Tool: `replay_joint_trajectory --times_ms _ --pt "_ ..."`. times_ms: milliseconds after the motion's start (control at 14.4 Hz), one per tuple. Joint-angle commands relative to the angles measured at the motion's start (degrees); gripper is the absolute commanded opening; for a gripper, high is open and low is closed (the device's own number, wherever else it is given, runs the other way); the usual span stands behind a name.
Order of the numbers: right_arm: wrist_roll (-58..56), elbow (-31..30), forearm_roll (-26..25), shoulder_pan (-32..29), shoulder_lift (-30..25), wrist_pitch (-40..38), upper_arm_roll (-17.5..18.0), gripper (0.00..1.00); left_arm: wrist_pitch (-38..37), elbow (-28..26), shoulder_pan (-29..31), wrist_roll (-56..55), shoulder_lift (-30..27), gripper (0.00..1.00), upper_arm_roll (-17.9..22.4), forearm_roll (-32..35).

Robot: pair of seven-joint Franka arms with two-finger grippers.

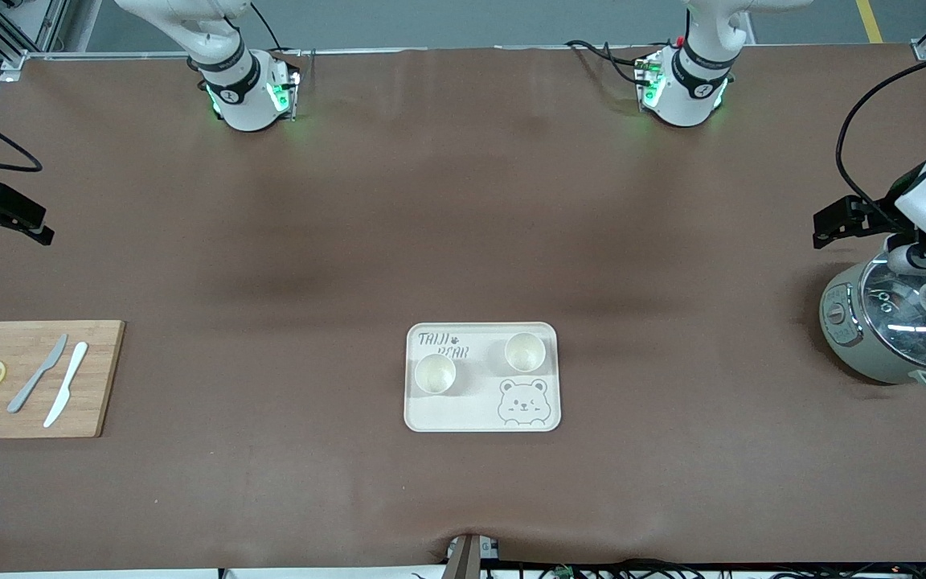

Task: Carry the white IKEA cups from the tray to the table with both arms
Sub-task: 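Move the left gripper over the cup on the white tray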

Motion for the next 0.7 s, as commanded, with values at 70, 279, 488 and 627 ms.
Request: replay_joint_trajectory --times_ms 70,279,488,627 --pt "-0.56 1.28 0.01 -0.61 0.69 -0.79 0.50 1.00 0.29 0.06 -0.63 0.58 -0.37 1.00 -0.14 0.34" --pt "-0.56 1.36 0.01 -0.52 0.69 -0.79 0.50 1.00 4.48 -0.99 -0.71 -3.60 2.52 1.00 -3.38 -6.68" --pt "-0.56 1.45 -0.08 -0.26 0.69 -0.79 0.50 1.00 9.42 -0.38 -0.80 -14.50 7.00 1.00 -8.48 -6.78" --pt "-0.56 1.45 -0.78 0.01 0.51 -0.79 0.76 1.00 10.39 1.11 -0.98 -17.50 9.99 1.00 -12.09 -6.52"
